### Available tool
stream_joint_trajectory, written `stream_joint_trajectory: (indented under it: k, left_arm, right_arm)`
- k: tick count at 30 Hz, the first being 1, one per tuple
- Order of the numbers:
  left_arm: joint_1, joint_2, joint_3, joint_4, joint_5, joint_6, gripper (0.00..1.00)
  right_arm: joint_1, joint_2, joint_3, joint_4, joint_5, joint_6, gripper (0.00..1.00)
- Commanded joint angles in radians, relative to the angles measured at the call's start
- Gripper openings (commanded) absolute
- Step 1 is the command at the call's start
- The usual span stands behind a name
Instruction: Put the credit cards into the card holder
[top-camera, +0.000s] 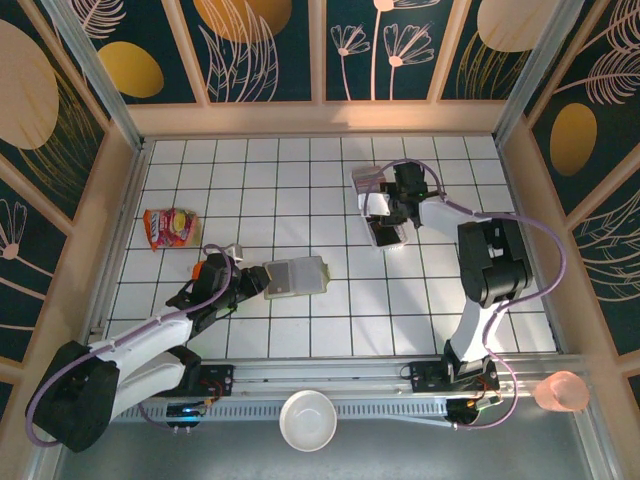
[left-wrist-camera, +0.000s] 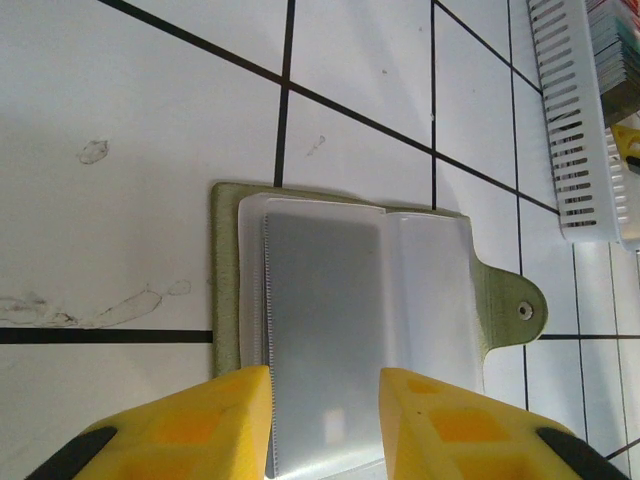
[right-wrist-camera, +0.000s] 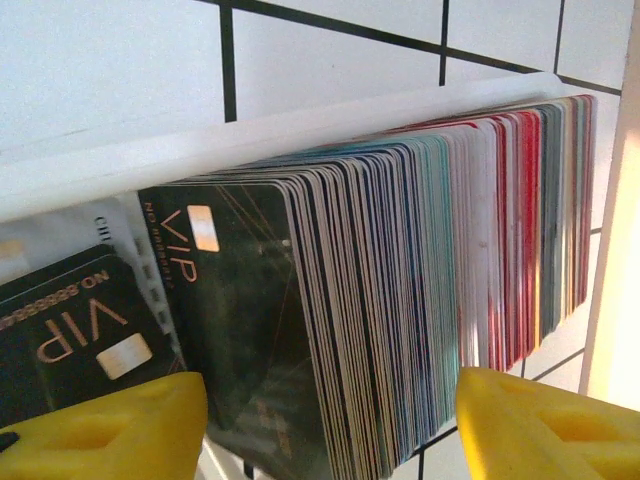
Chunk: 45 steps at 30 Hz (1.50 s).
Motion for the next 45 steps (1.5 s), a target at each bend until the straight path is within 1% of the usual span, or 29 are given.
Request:
stream_joint_trajectory:
  k: [1, 5, 10, 14, 20, 24, 31, 33, 39, 45]
  left_arm:
    - [0.004, 0.005, 0.011, -0.016, -0.004, 0.016, 0.33]
    - [0.004, 0.004, 0.008, -0.016, -0.01, 0.011, 0.33]
    - [0.004, 0.011, 0.008, -0.01, -0.01, 0.008, 0.33]
    - [0.004, 0.015, 0.01, -0.008, -0.005, 0.007, 0.33]
    - [0.004, 0.008, 0.002, -0.004, -0.002, 0.003, 0.33]
    - [0.005, 0.003, -0.001, -0.005, -0.002, 0.002, 0.32]
    - [0.004, 0.001, -0.004, 0.0, 0.001, -0.001, 0.32]
    - [0.004, 0.001, -0.004, 0.0, 0.002, -0.001, 0.32]
    - [0.004, 0.003, -0.004, 0.003, 0.004, -0.004, 0.31]
    - [0.004, 0.004, -0.004, 0.005, 0.009, -0.003, 0.31]
  right_arm:
    - [0.0, 0.031, 0.042, 0.054, -0.003, -0.049, 0.66]
    - [0.007, 0.039, 0.043, 0.087, -0.007, -0.068, 0.66]
    - [0.014, 0.038, 0.043, 0.106, 0.002, -0.086, 0.58]
    - [0.013, 0.02, 0.044, 0.096, 0.004, -0.091, 0.49]
    - [0.013, -0.004, 0.036, 0.073, 0.013, -0.104, 0.4]
    - [0.013, -0.007, 0.035, 0.062, 0.021, -0.107, 0.36]
    - [0.012, -0.011, 0.036, 0.054, 0.03, -0.109, 0.26]
    - [0.012, -0.013, 0.035, 0.053, 0.031, -0.11, 0.26]
    - [0.012, -0.015, 0.036, 0.05, 0.037, -0.11, 0.16]
    - [0.01, -0.023, 0.03, 0.052, 0.041, -0.112, 0.15]
